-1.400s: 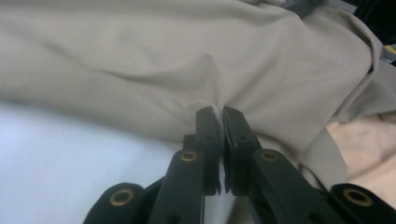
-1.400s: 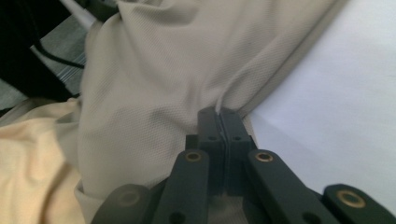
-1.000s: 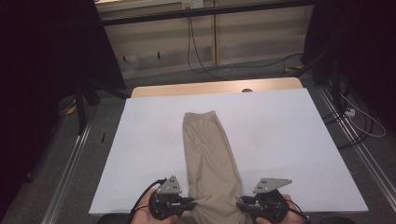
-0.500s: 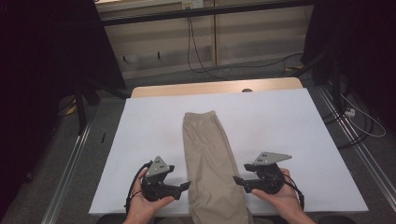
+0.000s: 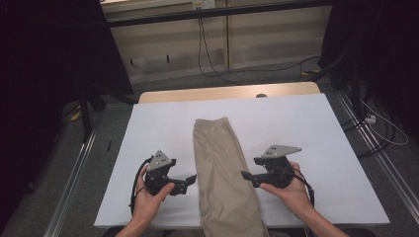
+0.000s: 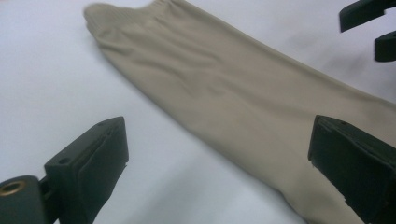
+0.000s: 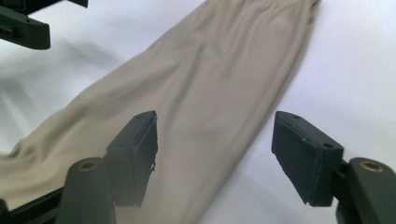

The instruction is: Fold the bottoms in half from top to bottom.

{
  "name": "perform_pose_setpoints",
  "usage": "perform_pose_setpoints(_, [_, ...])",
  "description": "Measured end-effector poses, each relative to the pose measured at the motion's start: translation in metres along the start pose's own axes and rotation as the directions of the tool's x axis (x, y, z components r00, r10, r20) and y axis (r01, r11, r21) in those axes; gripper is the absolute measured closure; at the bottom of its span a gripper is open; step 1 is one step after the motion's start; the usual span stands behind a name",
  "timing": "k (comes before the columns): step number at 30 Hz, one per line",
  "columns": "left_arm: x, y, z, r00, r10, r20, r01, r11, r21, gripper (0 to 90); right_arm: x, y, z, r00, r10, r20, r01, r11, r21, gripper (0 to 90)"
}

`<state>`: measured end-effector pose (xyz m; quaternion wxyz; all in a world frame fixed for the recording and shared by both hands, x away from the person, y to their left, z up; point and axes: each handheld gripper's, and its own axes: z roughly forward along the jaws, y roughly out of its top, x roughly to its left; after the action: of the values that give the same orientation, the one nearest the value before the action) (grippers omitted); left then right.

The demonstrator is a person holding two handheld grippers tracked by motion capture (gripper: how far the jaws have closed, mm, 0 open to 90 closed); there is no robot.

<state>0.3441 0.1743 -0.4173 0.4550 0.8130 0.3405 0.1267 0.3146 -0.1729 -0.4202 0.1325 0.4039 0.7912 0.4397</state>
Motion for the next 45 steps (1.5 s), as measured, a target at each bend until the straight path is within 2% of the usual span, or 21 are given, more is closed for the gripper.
perform_pose_setpoints(4, [0.013, 0.013, 0.013, 0.9997, -0.024, -0.001, 0.024, 0.9996, -0.013, 6.6, -0.010, 0.016, 0.001, 0.9997, 0.014, 0.019, -0.013, 0.9993, -0.036, 31.7])
perform_pose_setpoints(5, [0.021, 0.019, 0.021, 0.9992, -0.027, -0.028, 0.026, 0.9995, -0.015, 7.0, -0.015, 0.025, 0.003, 0.9997, 0.012, 0.020, -0.011, 0.9985, -0.053, 32.5])
perform_pose_setpoints(10, [0.038, 0.028, 0.040, 0.9982, -0.032, -0.051, 0.030, 0.9987, -0.041, 10.5, -0.023, 0.038, 0.013, 0.9995, -0.001, 0.033, 0.003, 0.9989, -0.047, 36.0])
perform_pose_setpoints(12, [0.046, 0.032, 0.049, 0.9981, -0.043, -0.044, 0.041, 0.9983, -0.041, 10.7, -0.027, 0.043, 0.021, 0.9993, 0.010, 0.037, -0.009, 0.9990, -0.045, 38.2])
perform_pose_setpoints(13, [0.050, 0.035, 0.053, 0.9973, -0.069, -0.027, 0.068, 0.9972, -0.032, 10.7, -0.033, 0.047, 0.030, 0.9986, 0.019, 0.048, -0.017, 0.9987, -0.047, 39.2])
perform_pose_setpoints(17, [0.064, 0.046, 0.071, 0.9956, -0.067, -0.066, 0.068, 0.9977, 0.009, 10.6, -0.043, 0.055, 0.046, 0.9978, 0.026, 0.062, -0.024, 0.9991, -0.037, 41.1])
perform_pose_setpoints(20, [0.075, 0.056, 0.085, 0.9917, -0.101, -0.080, 0.103, 0.9944, 0.022, 11.8, -0.056, 0.064, 0.062, 0.9956, 0.040, 0.085, -0.037, 0.9988, -0.031, 44.0])
perform_pose_setpoints(22, [0.083, 0.062, 0.095, 0.9888, -0.104, -0.107, 0.107, 0.9940, 0.022, 19.4, -0.064, 0.072, 0.073, 0.9944, 0.049, 0.093, -0.048, 0.9986, -0.021, 47.6])
perform_pose_setpoints(23, [0.092, 0.067, 0.106, 0.9856, -0.121, -0.118, 0.123, 0.9923, 0.014, 23.3, -0.071, 0.082, 0.085, 0.9936, 0.032, 0.109, -0.032, 0.9995, -0.007, 57.4])
perform_pose_setpoints(24, [0.092, 0.067, 0.106, 0.9856, -0.121, -0.118, 0.123, 0.9923, 0.014, 26.6, -0.071, 0.082, 0.085, 0.9936, 0.032, 0.109, -0.032, 0.9995, -0.007, 57.4])
perform_pose_setpoints(25, [0.100, 0.069, 0.116, 0.9834, -0.127, -0.130, 0.132, 0.9908, 0.032, 29.2, -0.078, 0.091, 0.097, 0.9936, 0.031, 0.108, -0.031, 0.9995, -0.008, 61.7])
perform_pose_setpoints(30, [0.110, 0.070, 0.131, 0.9807, -0.155, -0.119, 0.163, 0.9852, 0.055, 37.6, -0.091, 0.107, 0.122, 0.9925, 0.031, 0.118, -0.034, 0.9992, 0.021, 68.6])
perform_pose_setpoints(31, [0.111, 0.070, 0.134, 0.9792, -0.160, -0.125, 0.169, 0.9837, 0.063, 39.4, -0.100, 0.110, 0.134, 0.9927, 0.071, 0.097, -0.073, 0.9971, 0.018, 72.3])
perform_pose_setpoints(32, [0.112, 0.069, 0.137, 0.9742, -0.169, -0.149, 0.181, 0.9809, 0.071, 39.4, -0.100, 0.110, 0.134, 0.9927, 0.071, 0.097, -0.073, 0.9971, 0.018, 72.3])
perform_pose_setpoints(33, [0.116, 0.067, 0.140, 0.9724, -0.177, -0.152, 0.191, 0.9779, 0.084, 42.8, -0.108, 0.110, 0.147, 0.9908, 0.086, 0.105, -0.090, 0.9951, 0.040, 72.6])
perform_pose_setpoints(35, [0.118, 0.066, 0.142, 0.9708, -0.191, -0.145, 0.204, 0.9761, 0.076, 54.3, -0.112, 0.110, 0.156, 0.9889, 0.101, 0.109, -0.106, 0.9934, 0.043, 73.0])
perform_pose_setpoints(37, [0.120, 0.065, 0.144, 0.9684, -0.203, -0.145, 0.216, 0.9732, 0.079, 56.0, -0.115, 0.108, 0.164, 0.9877, 0.111, 0.111, -0.118, 0.9915, 0.056, 72.1])
perform_pose_setpoints(40, [0.122, 0.066, 0.147, 0.9684, -0.205, -0.142, 0.218, 0.9727, 0.080, 56.4, -0.117, 0.107, 0.168, 0.9863, 0.119, 0.114, -0.126, 0.9906, 0.053, 71.5])
perform_pose_setpoints(42, [0.122, 0.068, 0.149, 0.9719, -0.194, -0.134, 0.206, 0.9752, 0.082, 60.7, -0.117, 0.108, 0.167, 0.9852, 0.124, 0.119, -0.130, 0.9905, 0.046, 69.0])
perform_pose_setpoints(43, [0.122, 0.069, 0.150, 0.9729, -0.193, -0.127, 0.204, 0.9758, 0.078, 68.7, -0.117, 0.112, 0.165, 0.9847, 0.125, 0.121, -0.130, 0.9909, 0.034, 65.8])
perform_pose_setpoints(45, [0.120, 0.071, 0.152, 0.9724, -0.193, -0.131, 0.203, 0.9762, 0.075, 69.6, -0.116, 0.115, 0.165, 0.9850, 0.123, 0.120, -0.127, 0.9916, 0.025, 63.9])
